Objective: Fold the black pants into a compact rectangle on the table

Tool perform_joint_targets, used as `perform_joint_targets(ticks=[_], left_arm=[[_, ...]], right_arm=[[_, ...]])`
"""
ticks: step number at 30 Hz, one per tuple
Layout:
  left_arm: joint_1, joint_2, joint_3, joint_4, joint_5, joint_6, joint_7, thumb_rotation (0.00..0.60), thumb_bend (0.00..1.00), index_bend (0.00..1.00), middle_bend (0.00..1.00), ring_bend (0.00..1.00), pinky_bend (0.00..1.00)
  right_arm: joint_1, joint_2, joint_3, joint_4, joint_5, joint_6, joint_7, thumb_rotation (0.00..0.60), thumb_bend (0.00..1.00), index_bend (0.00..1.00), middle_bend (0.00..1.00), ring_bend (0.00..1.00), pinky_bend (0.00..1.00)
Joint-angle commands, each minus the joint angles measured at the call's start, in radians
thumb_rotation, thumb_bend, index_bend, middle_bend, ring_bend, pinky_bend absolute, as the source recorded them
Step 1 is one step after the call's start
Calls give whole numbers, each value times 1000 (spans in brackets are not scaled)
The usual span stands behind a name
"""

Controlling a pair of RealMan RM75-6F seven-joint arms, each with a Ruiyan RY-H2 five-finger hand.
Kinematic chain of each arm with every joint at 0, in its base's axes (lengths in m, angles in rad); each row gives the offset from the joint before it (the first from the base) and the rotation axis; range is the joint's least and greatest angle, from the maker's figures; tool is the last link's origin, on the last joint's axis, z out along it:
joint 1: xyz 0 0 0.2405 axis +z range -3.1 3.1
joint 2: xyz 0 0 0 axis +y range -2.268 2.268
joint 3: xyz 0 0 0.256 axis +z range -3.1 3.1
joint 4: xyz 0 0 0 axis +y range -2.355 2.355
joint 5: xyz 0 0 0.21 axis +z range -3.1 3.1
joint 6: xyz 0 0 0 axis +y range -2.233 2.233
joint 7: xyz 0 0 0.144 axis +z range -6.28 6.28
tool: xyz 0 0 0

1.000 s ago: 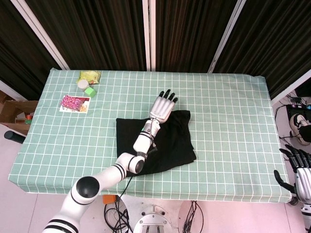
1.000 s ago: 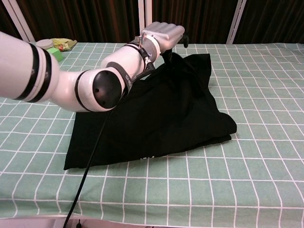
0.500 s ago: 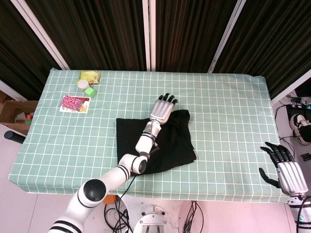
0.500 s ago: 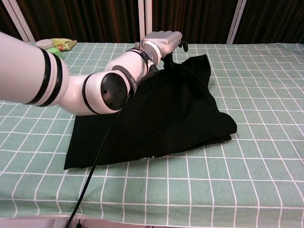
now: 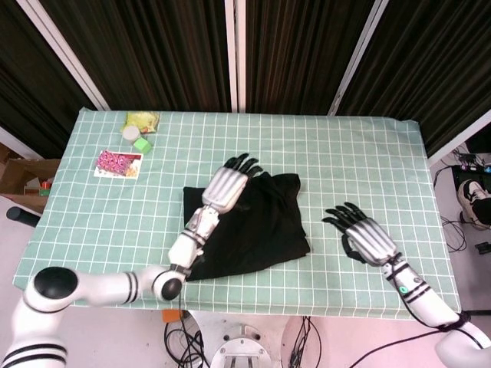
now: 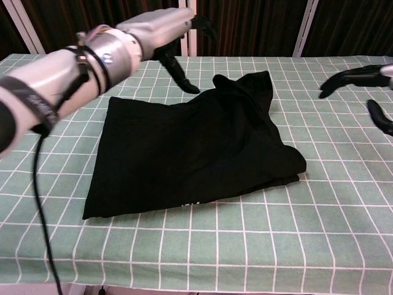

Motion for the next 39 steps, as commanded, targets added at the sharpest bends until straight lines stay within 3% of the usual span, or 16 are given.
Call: perform_joint_targets(ticks=[1, 8, 11, 17, 22, 25, 32, 39], left_arm=[[189, 193, 134, -227, 58, 164, 103, 600, 27, 211, 130, 71, 176], [265, 228, 199, -264, 128, 179, 61, 600, 27, 214, 130, 71, 175], [283, 226, 229, -260, 164, 160, 49, 600, 28, 216, 130, 71, 175], [304, 221, 269, -245, 211, 96, 4, 600, 28, 218, 136, 71, 174], [314, 209, 269, -214, 224, 60, -16, 600, 28, 220, 138, 71, 175], [325, 213, 265, -207, 233, 56, -32, 600, 28, 221, 139, 71, 175], [365, 234, 278, -200, 302, 82, -76, 600, 28, 225, 139, 71, 173], [389, 240, 278, -205, 323, 72, -93, 600, 28, 225, 139, 71, 172]], right_arm=[[187, -123, 81, 36, 63, -197, -36, 600, 888, 228, 162, 60, 86], [319, -274, 102, 190, 179, -371, -91, 600, 891, 228, 167, 62, 84], [335, -309, 98, 260, 226, -394, -153, 600, 891, 228, 169, 62, 76], [299, -297, 86, 286, 338, -381, -228, 600, 891, 228, 169, 62, 71], [267, -270, 74, 259, 380, -346, -223, 600, 868, 228, 168, 61, 71], [237, -244, 56, 211, 327, -263, -190, 600, 790, 228, 169, 62, 69], [152, -132, -49, 77, 153, -81, -113, 600, 781, 225, 174, 63, 69], [120, -89, -141, 24, 127, -105, -89, 600, 781, 225, 178, 69, 69]])
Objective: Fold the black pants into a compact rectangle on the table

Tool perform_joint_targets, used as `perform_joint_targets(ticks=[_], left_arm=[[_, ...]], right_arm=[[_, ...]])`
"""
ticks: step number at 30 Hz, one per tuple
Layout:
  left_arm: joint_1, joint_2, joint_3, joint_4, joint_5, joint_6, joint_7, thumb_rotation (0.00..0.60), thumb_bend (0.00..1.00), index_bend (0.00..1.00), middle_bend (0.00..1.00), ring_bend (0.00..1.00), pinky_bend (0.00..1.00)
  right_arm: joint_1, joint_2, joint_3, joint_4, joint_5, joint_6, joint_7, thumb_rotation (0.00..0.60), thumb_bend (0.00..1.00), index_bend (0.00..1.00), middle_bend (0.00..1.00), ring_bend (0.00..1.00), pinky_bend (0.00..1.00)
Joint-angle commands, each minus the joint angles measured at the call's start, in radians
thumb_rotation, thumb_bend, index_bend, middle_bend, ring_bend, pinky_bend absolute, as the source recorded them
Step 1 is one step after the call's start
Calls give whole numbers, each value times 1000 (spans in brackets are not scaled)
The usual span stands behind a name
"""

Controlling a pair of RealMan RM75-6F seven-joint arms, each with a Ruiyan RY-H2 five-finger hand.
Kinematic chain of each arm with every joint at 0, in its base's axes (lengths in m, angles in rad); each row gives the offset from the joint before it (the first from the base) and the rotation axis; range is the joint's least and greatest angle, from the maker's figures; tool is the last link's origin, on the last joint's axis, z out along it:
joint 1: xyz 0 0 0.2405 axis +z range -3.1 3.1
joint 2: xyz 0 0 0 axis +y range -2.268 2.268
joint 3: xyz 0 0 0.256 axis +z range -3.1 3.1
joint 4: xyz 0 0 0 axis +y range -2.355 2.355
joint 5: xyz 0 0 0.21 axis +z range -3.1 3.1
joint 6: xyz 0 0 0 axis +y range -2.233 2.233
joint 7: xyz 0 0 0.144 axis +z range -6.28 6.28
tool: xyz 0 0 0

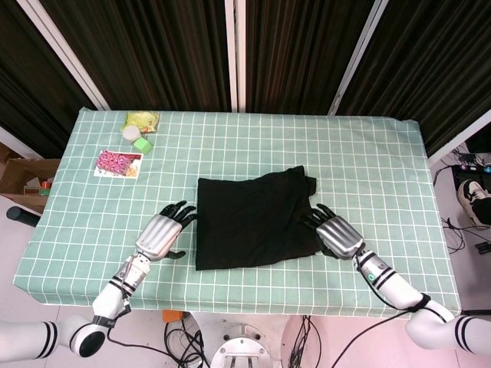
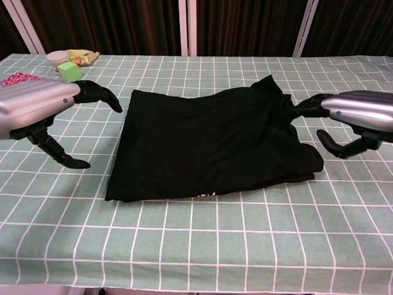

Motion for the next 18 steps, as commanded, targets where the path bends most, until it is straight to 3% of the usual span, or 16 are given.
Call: perform_joint_targets(ticks=[1, 8, 13, 18], left_arm=[[4, 1, -2, -2, 2, -7, 8, 600, 28, 225, 139, 71, 172], [19, 7, -16, 3, 5, -17, 10, 600, 28, 225, 139, 71, 171], [18, 5, -28, 38, 4, -35, 20, 600, 28, 230, 139, 71, 170], [3, -27, -33, 184, 85, -29, -4, 600, 29, 251, 154, 71, 168]], right_arm=[[-12, 12, -39, -24, -10, -31, 1, 600, 781, 225, 178, 71, 69], [-57, 47, -120, -95, -37, -21, 24, 600, 781, 225, 176, 77, 69], [-62, 45, -121, -89, -42, -11, 46, 600, 780, 227, 165, 78, 69], [-112, 89, -107, -99, -131, 184, 86, 600, 725, 227, 170, 78, 69]])
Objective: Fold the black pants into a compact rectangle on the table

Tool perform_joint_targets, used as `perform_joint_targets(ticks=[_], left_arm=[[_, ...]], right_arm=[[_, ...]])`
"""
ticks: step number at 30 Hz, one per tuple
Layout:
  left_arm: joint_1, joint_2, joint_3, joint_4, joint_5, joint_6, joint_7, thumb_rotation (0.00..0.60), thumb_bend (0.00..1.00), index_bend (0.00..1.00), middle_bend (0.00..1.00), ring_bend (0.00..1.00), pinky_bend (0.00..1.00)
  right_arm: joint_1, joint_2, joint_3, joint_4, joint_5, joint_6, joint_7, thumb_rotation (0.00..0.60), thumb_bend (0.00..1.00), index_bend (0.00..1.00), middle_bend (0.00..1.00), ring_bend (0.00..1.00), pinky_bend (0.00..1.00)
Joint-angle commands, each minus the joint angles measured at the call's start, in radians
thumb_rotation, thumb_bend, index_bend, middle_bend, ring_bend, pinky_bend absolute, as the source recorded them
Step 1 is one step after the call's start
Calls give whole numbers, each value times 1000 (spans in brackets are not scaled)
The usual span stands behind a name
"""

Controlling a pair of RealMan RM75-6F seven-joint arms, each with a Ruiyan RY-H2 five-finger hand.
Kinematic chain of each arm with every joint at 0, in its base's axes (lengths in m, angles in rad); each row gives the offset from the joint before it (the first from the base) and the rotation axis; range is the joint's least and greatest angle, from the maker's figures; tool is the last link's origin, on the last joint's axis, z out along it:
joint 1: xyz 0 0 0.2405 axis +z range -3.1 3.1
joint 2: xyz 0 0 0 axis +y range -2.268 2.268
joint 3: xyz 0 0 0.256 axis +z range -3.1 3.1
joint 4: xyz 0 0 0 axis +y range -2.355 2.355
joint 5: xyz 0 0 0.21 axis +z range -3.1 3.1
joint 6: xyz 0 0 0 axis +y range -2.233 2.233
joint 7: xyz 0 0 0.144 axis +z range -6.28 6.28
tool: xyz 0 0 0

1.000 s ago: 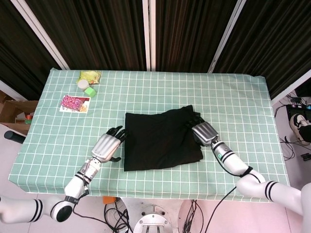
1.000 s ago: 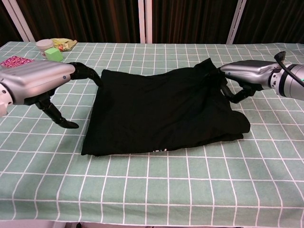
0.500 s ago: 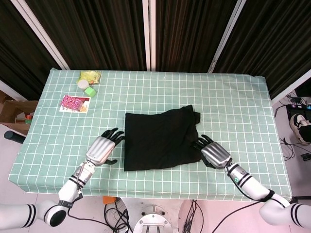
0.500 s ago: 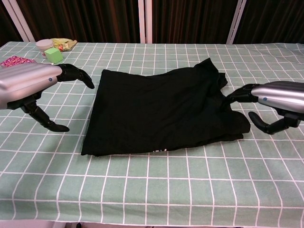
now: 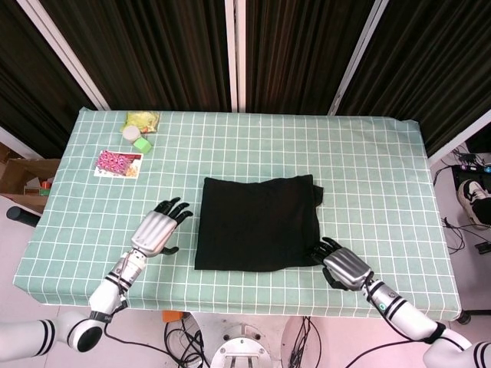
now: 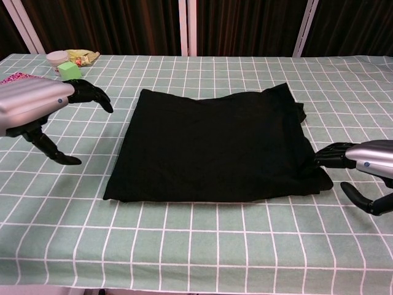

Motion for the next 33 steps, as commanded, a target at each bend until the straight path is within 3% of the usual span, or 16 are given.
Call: perform_joint_targets(ticks=[1, 7, 14, 33], left_arm=[[-18, -40, 1, 159, 96, 9, -38, 600, 28, 254, 156, 71, 168], [-55, -144, 37, 466, 264, 46, -189, 600, 36, 257, 156, 72, 169], [-81, -262, 48, 682, 322, 54, -355, 600, 36, 230, 155, 72, 166], [-127, -505, 49, 1020, 380, 136, -671, 600, 0, 219, 144, 72, 165]], right_arm=[[-55, 55, 21, -15, -75, 194, 28, 600, 708, 227, 173, 79, 69], [-126, 169, 72, -81, -57, 361, -38, 600, 670, 227, 175, 78, 70], [-176, 230, 102, -132, -37, 439, -61, 600, 662, 227, 169, 78, 69], [-235, 218, 112, -126, -38, 452, -56, 600, 663, 227, 163, 78, 69]])
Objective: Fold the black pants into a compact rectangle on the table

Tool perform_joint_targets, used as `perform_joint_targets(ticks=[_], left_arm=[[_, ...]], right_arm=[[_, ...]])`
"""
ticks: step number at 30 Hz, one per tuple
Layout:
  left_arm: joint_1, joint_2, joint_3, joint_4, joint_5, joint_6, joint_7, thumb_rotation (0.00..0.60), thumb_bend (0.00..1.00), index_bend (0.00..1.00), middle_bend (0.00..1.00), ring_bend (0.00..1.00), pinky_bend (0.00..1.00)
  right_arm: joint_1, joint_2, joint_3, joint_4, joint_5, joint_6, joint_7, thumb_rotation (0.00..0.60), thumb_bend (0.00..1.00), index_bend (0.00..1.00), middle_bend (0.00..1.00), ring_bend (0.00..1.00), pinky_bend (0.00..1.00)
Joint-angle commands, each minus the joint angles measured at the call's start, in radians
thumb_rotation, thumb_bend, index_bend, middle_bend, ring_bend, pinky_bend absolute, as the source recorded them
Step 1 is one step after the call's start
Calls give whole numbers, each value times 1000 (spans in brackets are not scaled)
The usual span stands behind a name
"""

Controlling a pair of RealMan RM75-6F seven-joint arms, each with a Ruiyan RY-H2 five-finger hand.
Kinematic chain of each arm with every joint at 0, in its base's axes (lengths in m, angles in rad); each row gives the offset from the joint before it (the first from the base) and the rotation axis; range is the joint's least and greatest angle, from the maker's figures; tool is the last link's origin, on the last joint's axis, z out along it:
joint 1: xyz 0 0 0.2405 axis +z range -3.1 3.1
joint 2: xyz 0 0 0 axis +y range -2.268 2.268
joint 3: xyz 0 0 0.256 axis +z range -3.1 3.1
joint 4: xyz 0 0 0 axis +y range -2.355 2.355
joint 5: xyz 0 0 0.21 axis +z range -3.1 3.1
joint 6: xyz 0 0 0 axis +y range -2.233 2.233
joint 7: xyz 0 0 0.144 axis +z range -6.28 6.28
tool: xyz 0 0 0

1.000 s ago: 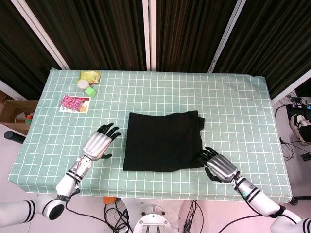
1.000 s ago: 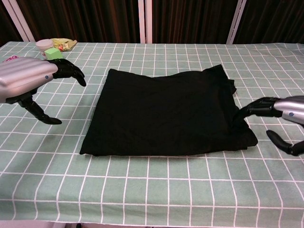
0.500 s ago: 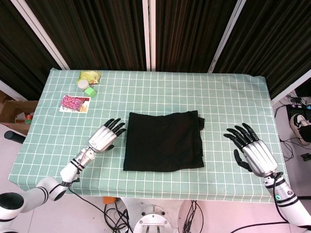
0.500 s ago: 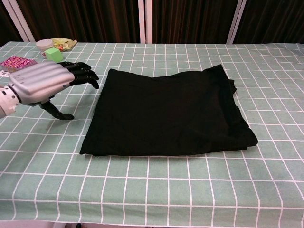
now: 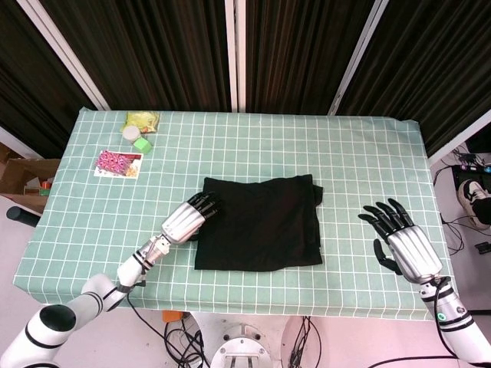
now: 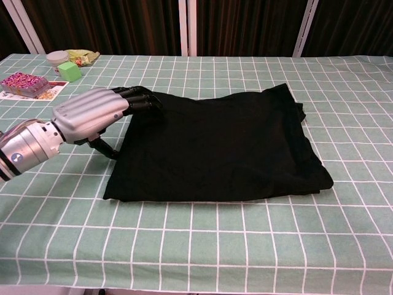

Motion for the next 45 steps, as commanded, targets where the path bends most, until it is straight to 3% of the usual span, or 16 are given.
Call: perform_joint_targets(ticks=[1, 8, 16, 19, 25, 34, 45], left_arm=[[-12, -48, 1, 62, 4, 6, -53, 600, 0, 221, 144, 72, 165], [-14, -99, 9, 159, 11, 45, -127, 600, 19, 337, 160, 79, 167], [0, -105, 37, 209, 25, 73, -166, 600, 412, 500, 207, 98, 170], [15, -93, 43, 197, 26, 93, -159, 600, 476, 535, 214, 100, 170], [64, -34, 45, 117, 8, 119, -138, 600, 509, 568, 236, 119, 170], [180, 221, 50, -93, -25, 205, -12, 600, 509, 574, 236, 119, 170], [234, 595, 74, -500, 2, 241, 237, 600, 509, 577, 240, 119, 173]], right_arm=[[-9, -2, 1, 2, 1, 4, 3, 600, 665, 227, 163, 78, 69], [-26, -10, 5, 12, 7, 7, 11, 600, 679, 227, 162, 78, 70], [-34, -24, 12, 30, 7, 3, 26, 600, 682, 226, 162, 78, 70], [-36, -31, 15, 38, 3, 5, 32, 600, 681, 225, 161, 78, 70], [-39, -45, 19, 57, -13, 13, 47, 600, 675, 225, 161, 78, 70], [-53, -69, 19, 90, -39, 43, 77, 600, 673, 225, 159, 78, 70], [-74, -111, 14, 135, -62, 80, 105, 600, 673, 225, 156, 78, 70]])
